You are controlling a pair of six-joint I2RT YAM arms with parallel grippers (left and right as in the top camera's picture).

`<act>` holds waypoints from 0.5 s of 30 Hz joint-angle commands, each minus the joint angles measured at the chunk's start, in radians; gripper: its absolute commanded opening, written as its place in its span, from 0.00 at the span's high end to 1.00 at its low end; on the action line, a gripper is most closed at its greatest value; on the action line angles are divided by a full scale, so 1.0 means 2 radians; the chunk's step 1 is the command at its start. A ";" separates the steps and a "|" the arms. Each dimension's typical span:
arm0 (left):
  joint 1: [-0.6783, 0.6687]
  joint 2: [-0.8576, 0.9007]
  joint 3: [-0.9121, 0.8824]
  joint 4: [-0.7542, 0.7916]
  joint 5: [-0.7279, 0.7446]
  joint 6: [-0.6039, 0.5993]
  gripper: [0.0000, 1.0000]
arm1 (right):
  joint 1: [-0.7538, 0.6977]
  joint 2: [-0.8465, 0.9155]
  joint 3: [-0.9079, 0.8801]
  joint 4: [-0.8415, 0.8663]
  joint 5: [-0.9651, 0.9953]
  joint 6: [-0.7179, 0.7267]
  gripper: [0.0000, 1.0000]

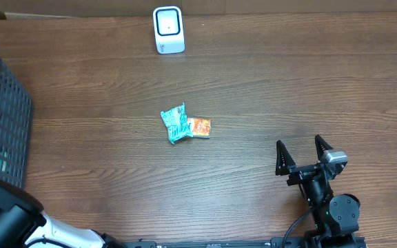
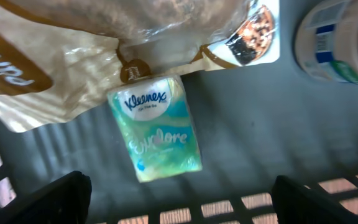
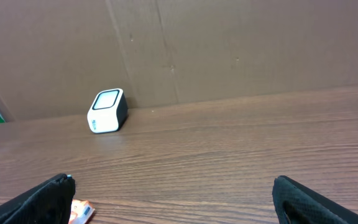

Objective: Scan the item barcode
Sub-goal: 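Reach the left gripper into the basket and grasp the Kleenex tissue pack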

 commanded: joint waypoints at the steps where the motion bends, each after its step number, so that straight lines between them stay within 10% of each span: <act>1: -0.004 0.029 -0.003 0.000 -0.021 -0.009 0.04 | -0.001 -0.004 -0.005 0.002 0.003 -0.002 0.00; 15: -0.004 0.096 -0.004 0.000 -0.042 -0.020 0.09 | -0.001 -0.004 -0.005 0.002 0.003 -0.002 0.00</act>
